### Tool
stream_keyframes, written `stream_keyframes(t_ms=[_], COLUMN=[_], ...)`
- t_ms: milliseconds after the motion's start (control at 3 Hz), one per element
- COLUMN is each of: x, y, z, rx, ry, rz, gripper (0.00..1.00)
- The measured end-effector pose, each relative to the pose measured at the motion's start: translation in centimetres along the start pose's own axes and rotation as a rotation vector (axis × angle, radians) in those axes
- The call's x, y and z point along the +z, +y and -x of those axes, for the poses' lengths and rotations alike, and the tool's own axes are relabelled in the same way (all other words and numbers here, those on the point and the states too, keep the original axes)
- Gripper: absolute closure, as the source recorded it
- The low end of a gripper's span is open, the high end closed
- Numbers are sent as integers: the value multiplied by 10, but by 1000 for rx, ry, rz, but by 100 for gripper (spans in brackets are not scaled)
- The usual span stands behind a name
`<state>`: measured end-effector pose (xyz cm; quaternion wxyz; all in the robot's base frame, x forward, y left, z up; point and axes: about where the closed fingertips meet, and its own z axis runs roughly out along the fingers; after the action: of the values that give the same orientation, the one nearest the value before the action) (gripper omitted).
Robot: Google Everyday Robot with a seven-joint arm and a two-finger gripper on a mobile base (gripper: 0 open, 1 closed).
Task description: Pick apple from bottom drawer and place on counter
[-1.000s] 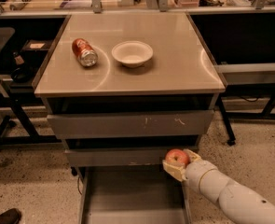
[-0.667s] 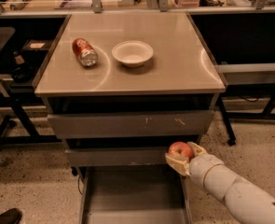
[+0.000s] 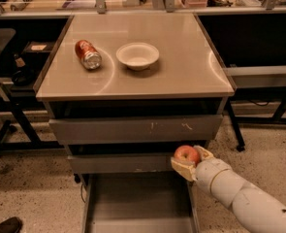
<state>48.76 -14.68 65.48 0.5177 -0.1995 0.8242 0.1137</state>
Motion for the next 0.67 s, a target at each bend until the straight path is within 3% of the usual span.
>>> stream_keyframes(t_ms=[667], x=[-7], y=[-7], z=[63], rx=[-45], ry=[-56], rz=[-30], gripper=[100])
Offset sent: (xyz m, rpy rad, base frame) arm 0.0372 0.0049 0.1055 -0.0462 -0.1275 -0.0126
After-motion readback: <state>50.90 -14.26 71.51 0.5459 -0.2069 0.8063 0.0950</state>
